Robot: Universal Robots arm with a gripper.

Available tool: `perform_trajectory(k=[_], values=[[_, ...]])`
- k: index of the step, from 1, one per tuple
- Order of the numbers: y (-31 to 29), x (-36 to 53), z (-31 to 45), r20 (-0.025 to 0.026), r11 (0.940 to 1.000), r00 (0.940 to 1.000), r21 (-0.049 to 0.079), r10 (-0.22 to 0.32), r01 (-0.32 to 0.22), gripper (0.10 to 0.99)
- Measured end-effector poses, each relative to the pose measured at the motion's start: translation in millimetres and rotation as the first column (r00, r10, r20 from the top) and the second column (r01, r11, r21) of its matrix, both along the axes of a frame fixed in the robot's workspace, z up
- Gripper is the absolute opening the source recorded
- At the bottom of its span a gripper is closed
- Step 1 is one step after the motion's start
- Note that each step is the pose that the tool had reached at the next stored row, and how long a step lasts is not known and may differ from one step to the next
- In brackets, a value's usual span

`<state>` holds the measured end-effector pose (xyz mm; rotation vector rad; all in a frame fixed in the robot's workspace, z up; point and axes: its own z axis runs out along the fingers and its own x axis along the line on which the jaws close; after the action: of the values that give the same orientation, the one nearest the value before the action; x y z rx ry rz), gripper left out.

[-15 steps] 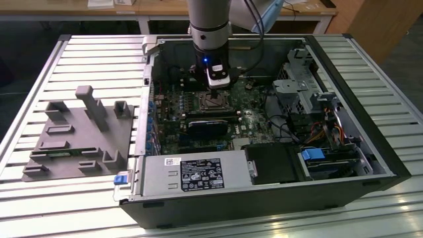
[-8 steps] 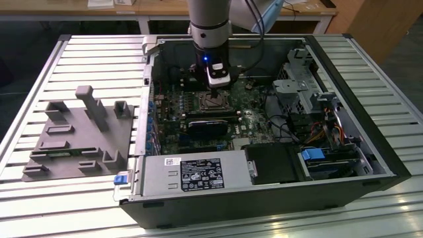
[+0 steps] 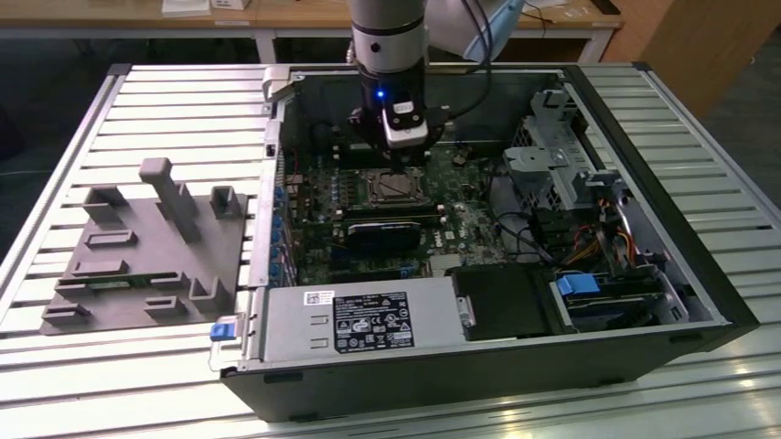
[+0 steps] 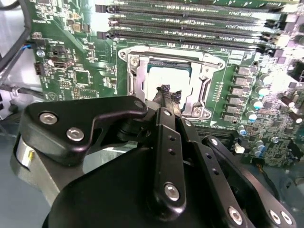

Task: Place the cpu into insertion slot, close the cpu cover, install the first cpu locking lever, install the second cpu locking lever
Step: 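Install the first cpu locking lever, then install the second cpu locking lever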

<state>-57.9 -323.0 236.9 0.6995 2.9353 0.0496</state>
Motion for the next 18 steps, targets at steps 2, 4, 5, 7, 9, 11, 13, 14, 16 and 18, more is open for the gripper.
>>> perform_trajectory(k=[2,4,5,7,9,11,13,14,16,18], values=[[0.0,0.0,0.3,0.0,1.0,1.0,-0.001,0.0,0.0,0.102],[0.0,0.0,0.4,-0.0001,1.0,1.0,-0.001,0.0,0.0,0.102],[0.0,0.0,0.4,-0.0001,1.0,1.0,-0.001,0.0,0.0,0.102],[0.0,0.0,0.4,-0.0001,1.0,1.0,0.0,0.0,0.0,0.102],[0.0,0.0,0.3,-0.0001,1.0,1.0,0.0,0.0,0.0,0.102],[0.0,0.0,0.4,0.0,1.0,1.0,0.0,0.0,0.0,0.102],[0.0,0.0,0.4,0.0,1.0,1.0,0.0,0.0,0.0,0.102],[0.0,0.0,0.4,-0.0001,1.0,1.0,0.0,0.0,0.0,0.102],[-0.1,-0.1,1.6,-0.0003,1.0,1.0,0.0,0.0,0.0,0.102],[-0.1,0.0,3.7,-0.0001,1.0,1.0,0.0,0.0,0.0,0.102]])
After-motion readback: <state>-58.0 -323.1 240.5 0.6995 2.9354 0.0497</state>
